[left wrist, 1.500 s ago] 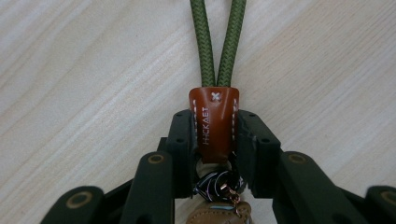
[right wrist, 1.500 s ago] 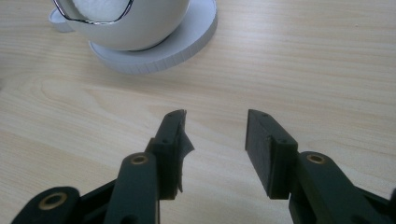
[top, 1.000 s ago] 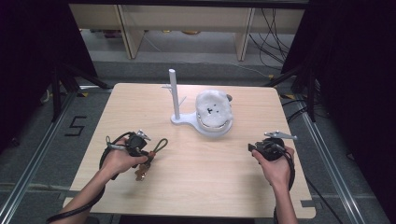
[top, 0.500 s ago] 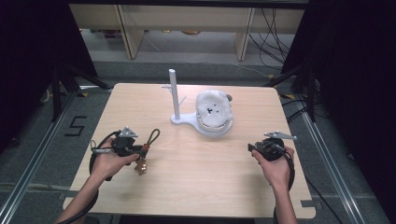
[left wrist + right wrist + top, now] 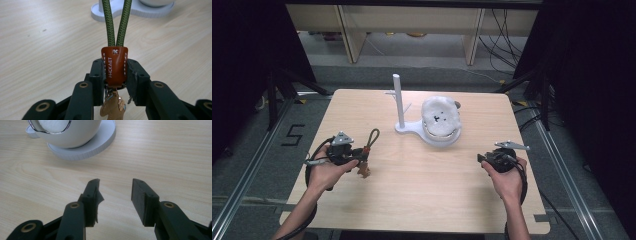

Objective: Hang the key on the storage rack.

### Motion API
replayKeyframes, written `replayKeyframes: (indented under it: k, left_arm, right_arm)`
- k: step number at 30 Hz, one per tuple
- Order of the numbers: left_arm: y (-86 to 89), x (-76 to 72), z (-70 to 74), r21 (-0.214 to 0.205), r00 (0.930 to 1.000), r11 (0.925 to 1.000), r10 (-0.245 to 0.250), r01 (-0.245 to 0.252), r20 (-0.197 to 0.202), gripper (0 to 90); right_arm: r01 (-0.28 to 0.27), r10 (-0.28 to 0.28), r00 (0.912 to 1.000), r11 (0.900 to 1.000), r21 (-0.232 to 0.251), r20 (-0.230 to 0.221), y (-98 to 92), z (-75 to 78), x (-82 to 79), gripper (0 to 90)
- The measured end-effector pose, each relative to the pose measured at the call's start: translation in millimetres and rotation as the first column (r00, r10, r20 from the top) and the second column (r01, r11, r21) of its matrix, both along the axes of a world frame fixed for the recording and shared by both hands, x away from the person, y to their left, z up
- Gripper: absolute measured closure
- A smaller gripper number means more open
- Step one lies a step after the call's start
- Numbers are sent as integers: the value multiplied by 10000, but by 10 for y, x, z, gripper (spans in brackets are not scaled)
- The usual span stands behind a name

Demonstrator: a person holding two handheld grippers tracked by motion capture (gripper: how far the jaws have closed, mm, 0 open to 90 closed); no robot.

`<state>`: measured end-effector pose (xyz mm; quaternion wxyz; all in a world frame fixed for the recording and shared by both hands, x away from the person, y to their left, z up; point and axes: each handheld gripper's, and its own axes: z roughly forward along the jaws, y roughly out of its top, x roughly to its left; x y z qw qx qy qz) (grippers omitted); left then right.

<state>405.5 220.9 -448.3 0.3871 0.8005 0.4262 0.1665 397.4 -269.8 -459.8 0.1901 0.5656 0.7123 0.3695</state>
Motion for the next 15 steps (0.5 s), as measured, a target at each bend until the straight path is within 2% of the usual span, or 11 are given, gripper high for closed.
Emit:
replayKeyframes:
  k: [1,4,5,7,10,12,15]
  left_arm:
    - [-14,2,-1,-298,9996,9993,216,-210,179,683]
    - [-12,13,4,-258,9998,9996,94,-90,155,682]
    - [-13,20,1,-395,9996,9992,41,-30,297,682]
    - [-23,20,3,-432,9988,9989,186,-166,451,682]
    - [-17,29,7,-411,9993,9991,139,-125,353,683]
    - [-12,37,7,-403,9987,9990,197,-178,463,683]
    - [-11,48,15,-625,9969,9976,357,-313,708,682]
  right_arm:
    - [13,-13,10000,10000,-30,23,-4,-3,1,587]
    - [18,-18,10000,10000,-24,16,-4,-4,0,587]
    - [19,-19,10000,10000,-27,20,-4,-4,-1,588]
    - [52,-52,10000,10000,32,12,3,-3,-2,587]
    - [35,-35,10000,10000,8,22,-1,-5,-1,587]
    - [42,-42,10000,10000,23,26,2,-6,-2,587]
    - [-29,29,10000,9999,117,2,1,-6,-5,587]
